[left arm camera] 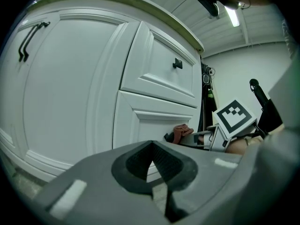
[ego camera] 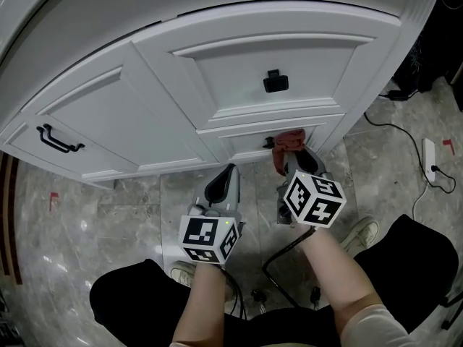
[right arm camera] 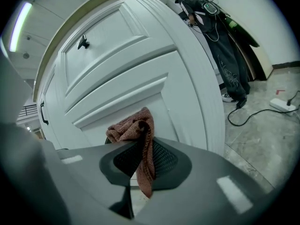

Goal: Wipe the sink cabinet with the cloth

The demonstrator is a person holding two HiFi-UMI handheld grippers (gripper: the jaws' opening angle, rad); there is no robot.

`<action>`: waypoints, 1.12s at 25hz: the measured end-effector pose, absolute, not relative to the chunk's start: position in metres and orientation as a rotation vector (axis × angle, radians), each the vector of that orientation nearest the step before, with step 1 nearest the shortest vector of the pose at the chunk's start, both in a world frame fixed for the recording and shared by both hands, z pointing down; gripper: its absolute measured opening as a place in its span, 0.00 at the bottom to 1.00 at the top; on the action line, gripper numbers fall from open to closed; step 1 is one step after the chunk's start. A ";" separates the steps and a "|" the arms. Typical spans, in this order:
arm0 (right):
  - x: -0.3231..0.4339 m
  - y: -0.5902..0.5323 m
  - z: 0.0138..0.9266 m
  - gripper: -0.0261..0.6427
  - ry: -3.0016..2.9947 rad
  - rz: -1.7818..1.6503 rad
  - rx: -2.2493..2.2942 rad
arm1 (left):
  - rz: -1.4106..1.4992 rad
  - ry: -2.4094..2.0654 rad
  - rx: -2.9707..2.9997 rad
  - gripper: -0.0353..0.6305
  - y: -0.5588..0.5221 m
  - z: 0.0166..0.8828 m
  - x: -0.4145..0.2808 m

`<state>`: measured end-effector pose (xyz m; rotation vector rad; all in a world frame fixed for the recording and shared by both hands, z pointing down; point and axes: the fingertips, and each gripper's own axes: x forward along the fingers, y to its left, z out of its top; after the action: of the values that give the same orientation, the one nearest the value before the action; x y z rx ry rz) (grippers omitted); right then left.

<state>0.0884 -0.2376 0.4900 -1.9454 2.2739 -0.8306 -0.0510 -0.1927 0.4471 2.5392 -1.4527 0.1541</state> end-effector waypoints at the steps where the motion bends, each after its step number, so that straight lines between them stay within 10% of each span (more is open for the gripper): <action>1: 0.091 -0.238 0.490 0.15 2.271 -0.829 -1.947 | 0.153 -1.453 2.538 0.05 -0.194 0.447 -0.051; 28: 0.177 -0.213 0.498 0.15 2.097 -0.776 -2.138 | 0.161 -1.353 2.568 0.05 -0.194 0.460 -0.003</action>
<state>0.1766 -0.2126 0.4978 -2.1381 2.0972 -0.7758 -0.0028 -0.1936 0.4600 2.5683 -1.3531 0.1606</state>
